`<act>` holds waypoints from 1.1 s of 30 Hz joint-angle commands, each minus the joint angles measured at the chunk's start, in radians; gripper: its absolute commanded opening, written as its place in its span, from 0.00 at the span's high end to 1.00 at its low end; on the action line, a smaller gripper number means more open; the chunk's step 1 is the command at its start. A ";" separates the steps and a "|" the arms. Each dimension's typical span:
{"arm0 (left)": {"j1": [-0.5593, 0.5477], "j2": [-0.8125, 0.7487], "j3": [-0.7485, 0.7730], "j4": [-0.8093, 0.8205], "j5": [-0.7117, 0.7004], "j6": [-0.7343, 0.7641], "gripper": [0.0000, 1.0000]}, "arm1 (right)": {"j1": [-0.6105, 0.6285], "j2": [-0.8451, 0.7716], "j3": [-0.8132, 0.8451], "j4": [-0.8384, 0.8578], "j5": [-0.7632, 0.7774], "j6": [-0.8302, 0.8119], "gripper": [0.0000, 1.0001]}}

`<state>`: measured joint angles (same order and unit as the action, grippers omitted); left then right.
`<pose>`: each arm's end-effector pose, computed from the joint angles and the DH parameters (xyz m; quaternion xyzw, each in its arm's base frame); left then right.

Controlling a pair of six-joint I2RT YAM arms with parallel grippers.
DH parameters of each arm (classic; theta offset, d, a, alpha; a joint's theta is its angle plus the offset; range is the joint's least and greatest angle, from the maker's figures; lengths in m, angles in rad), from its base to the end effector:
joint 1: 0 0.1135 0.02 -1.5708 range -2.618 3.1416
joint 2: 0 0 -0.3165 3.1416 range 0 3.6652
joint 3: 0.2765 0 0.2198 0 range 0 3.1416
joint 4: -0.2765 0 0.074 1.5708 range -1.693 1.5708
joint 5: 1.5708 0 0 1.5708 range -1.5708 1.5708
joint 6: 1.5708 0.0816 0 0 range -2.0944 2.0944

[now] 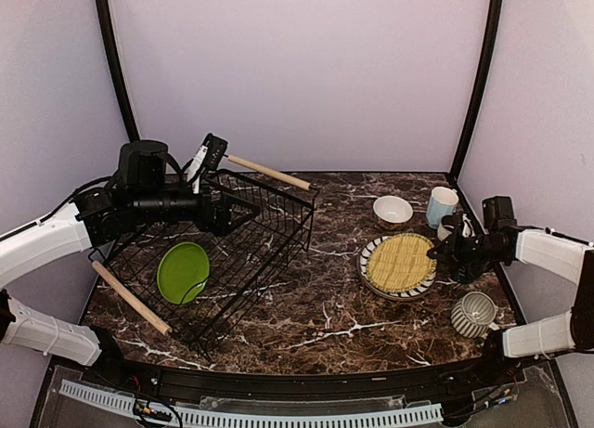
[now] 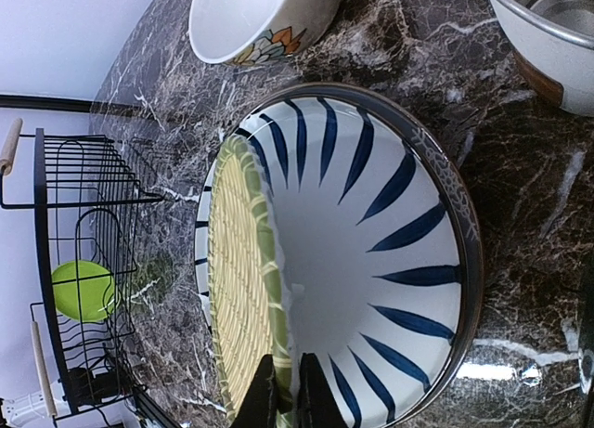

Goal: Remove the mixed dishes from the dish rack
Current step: Place the plate with another plate.

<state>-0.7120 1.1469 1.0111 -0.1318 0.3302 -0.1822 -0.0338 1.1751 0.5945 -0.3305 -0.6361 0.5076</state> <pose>0.1744 -0.1855 0.3928 0.3015 0.7308 -0.3765 0.4829 0.1948 0.0419 0.2294 0.1427 0.8930 0.3598 0.2296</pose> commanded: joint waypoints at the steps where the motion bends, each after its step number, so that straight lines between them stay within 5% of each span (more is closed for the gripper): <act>1: -0.005 -0.034 0.015 -0.039 -0.011 0.017 0.01 | -0.006 0.026 -0.011 0.083 -0.031 -0.008 1.00; 21: -0.005 -0.051 0.037 -0.126 -0.171 0.047 0.01 | 0.103 0.043 0.064 -0.058 0.161 -0.044 0.28; 33: -0.005 -0.056 0.059 -0.217 -0.256 0.075 0.01 | 0.195 0.012 0.172 -0.249 0.355 -0.073 0.14</act>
<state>-0.7120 1.1206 1.0447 -0.2897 0.1127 -0.1318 0.1406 1.2095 0.7292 -0.5022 -0.3641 0.4526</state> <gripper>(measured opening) 0.990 0.855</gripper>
